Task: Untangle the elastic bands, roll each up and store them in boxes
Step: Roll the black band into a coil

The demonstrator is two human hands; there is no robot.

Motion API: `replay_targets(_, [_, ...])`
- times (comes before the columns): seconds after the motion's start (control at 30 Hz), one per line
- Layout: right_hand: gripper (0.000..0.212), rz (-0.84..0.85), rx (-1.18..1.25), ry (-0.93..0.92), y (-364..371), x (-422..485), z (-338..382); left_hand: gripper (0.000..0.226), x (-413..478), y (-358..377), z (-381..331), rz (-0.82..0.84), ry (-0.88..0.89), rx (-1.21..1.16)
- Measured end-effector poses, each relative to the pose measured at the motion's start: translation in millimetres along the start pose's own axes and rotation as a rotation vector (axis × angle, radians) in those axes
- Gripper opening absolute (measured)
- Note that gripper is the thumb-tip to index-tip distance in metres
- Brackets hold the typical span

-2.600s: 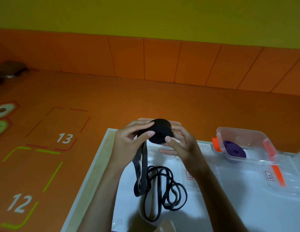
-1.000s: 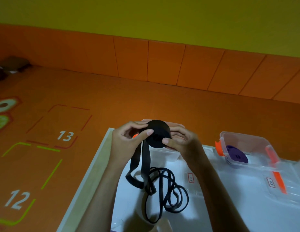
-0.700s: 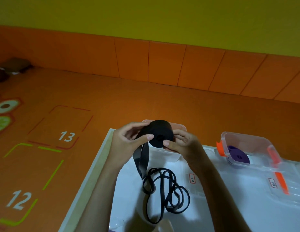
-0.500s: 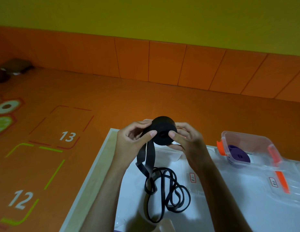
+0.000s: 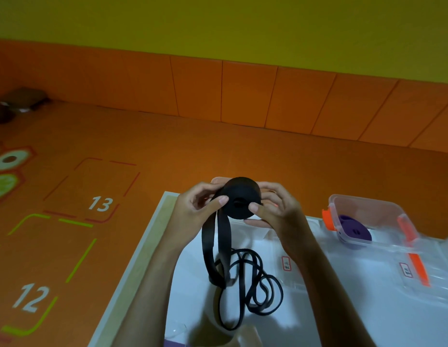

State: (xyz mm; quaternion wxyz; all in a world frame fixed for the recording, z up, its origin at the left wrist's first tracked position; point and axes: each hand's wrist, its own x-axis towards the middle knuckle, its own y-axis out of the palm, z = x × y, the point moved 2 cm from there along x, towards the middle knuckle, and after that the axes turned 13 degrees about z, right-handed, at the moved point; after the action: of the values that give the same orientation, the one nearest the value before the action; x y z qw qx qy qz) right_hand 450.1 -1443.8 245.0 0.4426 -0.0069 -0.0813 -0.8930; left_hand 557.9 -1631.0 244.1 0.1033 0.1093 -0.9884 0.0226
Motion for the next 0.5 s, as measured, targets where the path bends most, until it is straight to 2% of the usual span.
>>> replay_targets(0.1, [0.034, -0.032, -0.003, -0.006, 0, 0, 3, 0.032, -7, -3, 7, -0.017, -0.034, -0.01])
replay_targets(0.23, [0.03, -0.056, 0.054, -0.013, 3, 0, -4, 0.047, -8, -5, 9, 0.043, -0.017, -0.076])
replay_targets(0.33, [0.037, -0.032, 0.094, 0.026, 5, 1, -8, 0.047, -5, -7, 7, 0.043, -0.019, -0.025])
replay_targets(0.5, [0.037, 0.035, 0.009, 0.135, 7, 2, -19, 0.035, -7, -8, 10, -0.088, 0.031, -0.025])
